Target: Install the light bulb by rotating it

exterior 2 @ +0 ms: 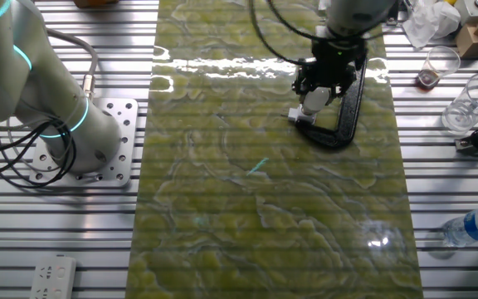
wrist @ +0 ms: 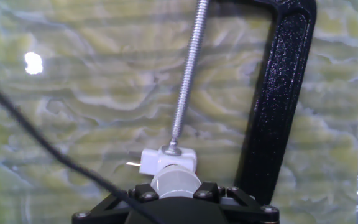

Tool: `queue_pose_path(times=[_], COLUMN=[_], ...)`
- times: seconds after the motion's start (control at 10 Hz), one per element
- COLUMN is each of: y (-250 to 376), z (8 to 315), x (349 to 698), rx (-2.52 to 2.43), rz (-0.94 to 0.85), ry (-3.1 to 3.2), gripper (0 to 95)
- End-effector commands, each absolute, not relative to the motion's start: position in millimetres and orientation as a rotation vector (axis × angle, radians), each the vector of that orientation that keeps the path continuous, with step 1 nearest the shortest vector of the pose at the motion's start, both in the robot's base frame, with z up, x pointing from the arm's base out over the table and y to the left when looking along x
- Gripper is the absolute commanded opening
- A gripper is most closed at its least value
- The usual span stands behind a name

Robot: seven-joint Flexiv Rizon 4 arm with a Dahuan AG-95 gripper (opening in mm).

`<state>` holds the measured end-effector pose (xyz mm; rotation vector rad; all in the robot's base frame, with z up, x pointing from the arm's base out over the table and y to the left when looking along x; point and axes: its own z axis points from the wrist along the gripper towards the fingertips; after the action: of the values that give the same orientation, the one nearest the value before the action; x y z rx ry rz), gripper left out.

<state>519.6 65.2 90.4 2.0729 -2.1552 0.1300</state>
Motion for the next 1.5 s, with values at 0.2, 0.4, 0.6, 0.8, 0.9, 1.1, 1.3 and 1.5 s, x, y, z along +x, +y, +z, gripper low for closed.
queue_pose_path(times=[0.2,0.4,0.6,0.8,0.9,1.1,1.3,1.5], y=[66,67,67,67,67,67,67,67], z=[88,93,96,109,112,119,120,120], x=[525,525,525,526,526,526,526,526], rx=[2.041,2.031,2.036,2.02,2.01,1.828,1.742,1.755], rz=[0.115,0.103,0.099,0.087,0.089,0.094,0.088,0.096], ry=[-2.193,-2.182,-2.188,-2.199,-2.206,-2.345,-2.407,-2.392], gripper=[0.0,0.0,0.0,0.0,0.0,0.0,0.0,0.0])
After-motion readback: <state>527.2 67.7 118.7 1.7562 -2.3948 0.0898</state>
